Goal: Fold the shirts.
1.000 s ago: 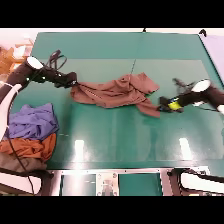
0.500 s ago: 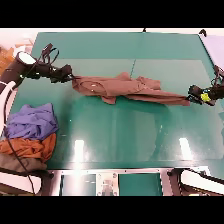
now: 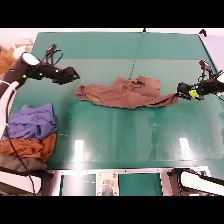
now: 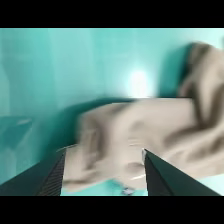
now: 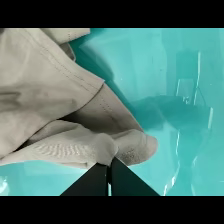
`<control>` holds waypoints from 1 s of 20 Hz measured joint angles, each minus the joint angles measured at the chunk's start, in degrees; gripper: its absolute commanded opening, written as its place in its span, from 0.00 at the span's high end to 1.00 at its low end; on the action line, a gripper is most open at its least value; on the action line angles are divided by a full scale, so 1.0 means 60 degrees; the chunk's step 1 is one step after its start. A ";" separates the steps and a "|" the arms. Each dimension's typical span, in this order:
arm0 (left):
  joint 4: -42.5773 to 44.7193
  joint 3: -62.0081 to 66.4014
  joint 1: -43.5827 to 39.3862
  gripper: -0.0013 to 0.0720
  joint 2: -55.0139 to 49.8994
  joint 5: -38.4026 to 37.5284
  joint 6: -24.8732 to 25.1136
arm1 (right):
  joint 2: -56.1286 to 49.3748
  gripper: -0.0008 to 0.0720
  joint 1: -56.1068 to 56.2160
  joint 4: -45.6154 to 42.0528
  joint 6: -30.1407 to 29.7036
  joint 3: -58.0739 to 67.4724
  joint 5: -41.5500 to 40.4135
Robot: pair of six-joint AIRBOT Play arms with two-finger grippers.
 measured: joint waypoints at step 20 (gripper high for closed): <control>-0.1810 -0.1796 -0.0178 0.95 -0.1016 0.1858 0.1741 | -0.0011 0.98 0.0138 0.0029 0.0055 0.0004 -0.0025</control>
